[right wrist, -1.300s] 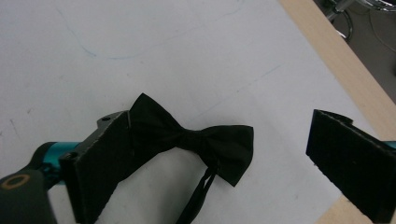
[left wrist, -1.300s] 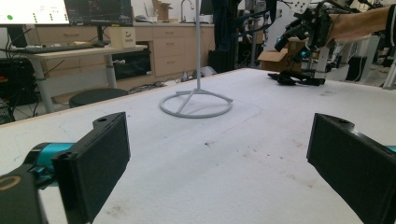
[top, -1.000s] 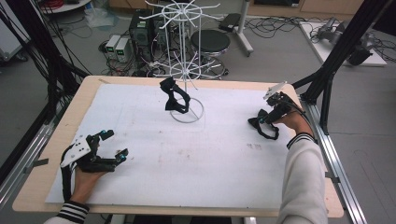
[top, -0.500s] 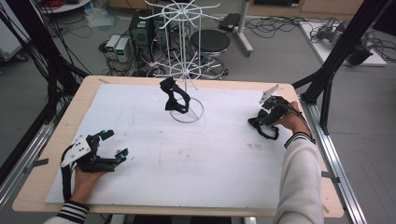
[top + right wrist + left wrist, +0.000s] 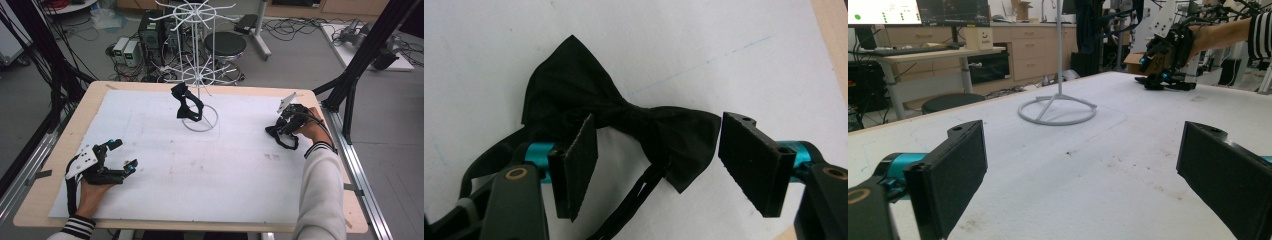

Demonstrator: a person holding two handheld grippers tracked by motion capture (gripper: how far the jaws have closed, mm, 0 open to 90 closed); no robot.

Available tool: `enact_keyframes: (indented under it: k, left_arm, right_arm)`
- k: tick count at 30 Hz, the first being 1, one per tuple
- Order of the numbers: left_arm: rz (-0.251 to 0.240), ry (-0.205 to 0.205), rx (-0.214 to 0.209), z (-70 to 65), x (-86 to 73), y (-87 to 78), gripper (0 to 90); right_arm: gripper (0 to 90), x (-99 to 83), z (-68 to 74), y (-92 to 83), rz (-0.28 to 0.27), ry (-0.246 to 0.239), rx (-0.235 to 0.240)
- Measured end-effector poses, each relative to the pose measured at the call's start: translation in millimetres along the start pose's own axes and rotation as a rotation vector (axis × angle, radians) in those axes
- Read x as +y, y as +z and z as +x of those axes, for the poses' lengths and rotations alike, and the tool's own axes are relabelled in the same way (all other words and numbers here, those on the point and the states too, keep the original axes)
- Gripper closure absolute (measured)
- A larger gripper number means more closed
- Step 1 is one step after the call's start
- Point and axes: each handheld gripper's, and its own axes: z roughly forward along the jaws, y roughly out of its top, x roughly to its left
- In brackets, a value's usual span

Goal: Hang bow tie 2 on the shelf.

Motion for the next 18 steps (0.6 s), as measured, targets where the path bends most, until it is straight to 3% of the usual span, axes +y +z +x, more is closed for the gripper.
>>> enact_keyframes:
  k: [13,18]
  left_arm:
    - [-0.002,-0.005,0.001,0.0,-0.1,0.1,6.4]
    - [0.001,-0.006,-0.001,0.1,0.0,-0.1,6.5]
  right_arm:
    - [43.6,3.4,2.3,3.6,0.002,-0.045,0.031]
    - [45.5,3.2,1.7,1.3,0.000,-0.059,0.013]
